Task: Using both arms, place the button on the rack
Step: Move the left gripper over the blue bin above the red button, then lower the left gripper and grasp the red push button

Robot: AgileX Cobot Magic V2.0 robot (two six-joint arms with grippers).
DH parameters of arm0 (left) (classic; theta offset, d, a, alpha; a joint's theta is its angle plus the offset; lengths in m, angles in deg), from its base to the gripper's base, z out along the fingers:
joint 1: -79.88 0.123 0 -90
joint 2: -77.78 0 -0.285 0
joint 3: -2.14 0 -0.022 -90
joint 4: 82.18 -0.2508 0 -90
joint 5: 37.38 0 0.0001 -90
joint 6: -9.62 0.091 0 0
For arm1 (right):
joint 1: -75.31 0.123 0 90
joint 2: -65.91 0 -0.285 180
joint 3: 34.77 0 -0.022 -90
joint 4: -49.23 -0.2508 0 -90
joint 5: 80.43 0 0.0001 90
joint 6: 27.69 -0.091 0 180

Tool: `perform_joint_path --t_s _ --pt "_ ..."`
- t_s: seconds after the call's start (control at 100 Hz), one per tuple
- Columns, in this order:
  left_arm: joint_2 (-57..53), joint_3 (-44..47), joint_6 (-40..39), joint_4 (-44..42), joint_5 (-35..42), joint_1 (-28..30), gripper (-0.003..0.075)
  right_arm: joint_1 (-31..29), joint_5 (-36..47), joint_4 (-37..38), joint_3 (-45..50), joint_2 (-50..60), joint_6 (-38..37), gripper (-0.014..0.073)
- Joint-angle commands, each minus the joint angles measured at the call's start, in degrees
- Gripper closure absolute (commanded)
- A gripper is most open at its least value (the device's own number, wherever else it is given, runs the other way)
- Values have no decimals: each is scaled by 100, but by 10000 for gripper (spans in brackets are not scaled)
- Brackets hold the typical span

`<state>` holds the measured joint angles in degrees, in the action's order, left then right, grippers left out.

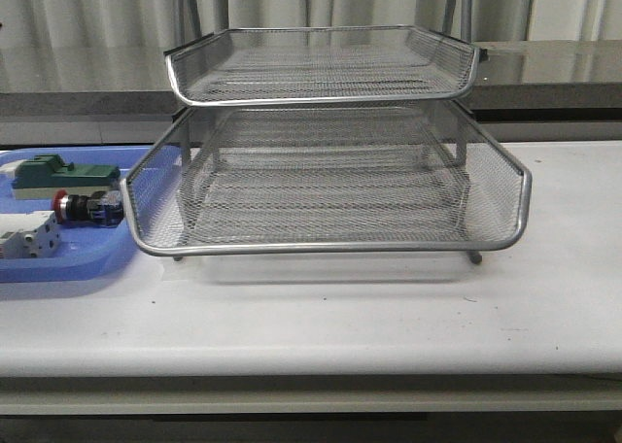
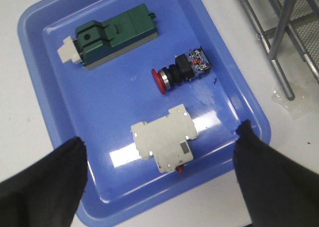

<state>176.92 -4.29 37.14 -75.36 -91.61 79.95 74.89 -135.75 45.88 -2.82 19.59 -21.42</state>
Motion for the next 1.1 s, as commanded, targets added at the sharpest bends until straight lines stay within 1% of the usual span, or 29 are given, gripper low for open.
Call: perform_joint_path --t_s 0.0,0.2,0.39,0.6,0.68,0.88,1.09 --pt "338 -811 527 231 -132 23 154 -43 308 9 -193 18 -11 664" --pt "1664 -2295 1383 378 -1029 -24 154 -43 308 9 -193 18 -11 664" --pt "2561 -3080 2017 378 -1445 -229 154 -43 308 9 -193 18 -11 664" --pt "3127 -3328 2051 255 -1445 -445 154 -43 303 8 -193 18 -11 664" --pt "3226 -3328 2229 148 -1445 -511 154 -43 303 8 -193 18 -11 664" --pt "3361 -3328 2638 94 -1328 -523 154 -43 303 8 -193 18 -11 664" --pt "3561 -3328 2648 70 -1175 -523 154 -43 303 8 -193 18 -11 664"
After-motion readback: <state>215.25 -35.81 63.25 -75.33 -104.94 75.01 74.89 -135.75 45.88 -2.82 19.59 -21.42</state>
